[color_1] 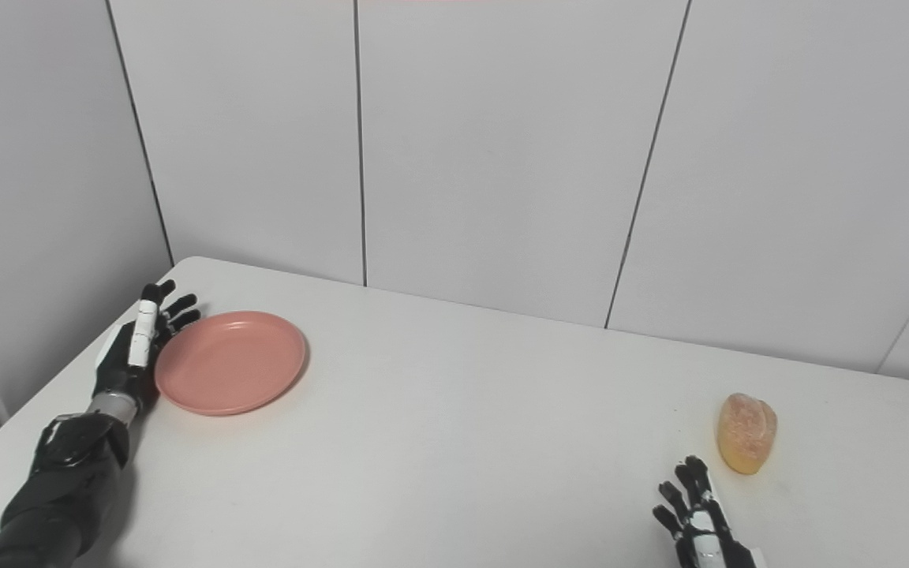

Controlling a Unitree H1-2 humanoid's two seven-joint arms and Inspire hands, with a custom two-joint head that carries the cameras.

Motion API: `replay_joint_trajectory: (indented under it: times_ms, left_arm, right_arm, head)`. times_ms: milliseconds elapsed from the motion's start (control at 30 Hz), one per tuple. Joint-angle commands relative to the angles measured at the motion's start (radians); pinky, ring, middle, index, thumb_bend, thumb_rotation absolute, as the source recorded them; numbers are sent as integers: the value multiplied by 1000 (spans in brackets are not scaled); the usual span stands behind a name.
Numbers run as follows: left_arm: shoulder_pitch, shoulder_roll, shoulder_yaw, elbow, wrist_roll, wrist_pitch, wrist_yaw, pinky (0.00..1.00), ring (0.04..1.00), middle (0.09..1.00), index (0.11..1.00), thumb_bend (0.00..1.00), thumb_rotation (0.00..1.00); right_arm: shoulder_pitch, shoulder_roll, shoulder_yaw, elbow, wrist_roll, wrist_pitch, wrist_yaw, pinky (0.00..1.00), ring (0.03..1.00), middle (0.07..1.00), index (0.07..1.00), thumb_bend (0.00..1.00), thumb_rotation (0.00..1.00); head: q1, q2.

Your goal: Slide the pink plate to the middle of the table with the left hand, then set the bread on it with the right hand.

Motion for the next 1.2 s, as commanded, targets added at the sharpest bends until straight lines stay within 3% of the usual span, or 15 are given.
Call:
replay_joint_trajectory:
  times_ms: [0,300,467,1167]
  left_arm:
    - [-50,-23,-10,-5,-2,-6,-39,882,879,891,966,1000,965]
    - [-50,-52,-34,-45,-2,2,-61,884,887,895,960,1000,970]
    - [-51,-78,-45,-65,-1,6,-72,873,872,881,949,1000,921]
    - [-51,-192,-113,-153,22,69,-78,850,870,881,959,1000,972]
  right_arm:
    - [16,12,6,1,5,-10,3,928,954,992,992,796,924]
    - [14,16,7,-1,4,-1,0,929,953,992,989,806,916]
    - [14,20,7,0,9,1,1,928,952,991,988,804,907]
    - [10,29,16,2,-10,-4,-5,918,941,989,995,804,922]
  head:
    - [0,2]
    - [-5,5]
    - [-11,7]
    - [-26,13]
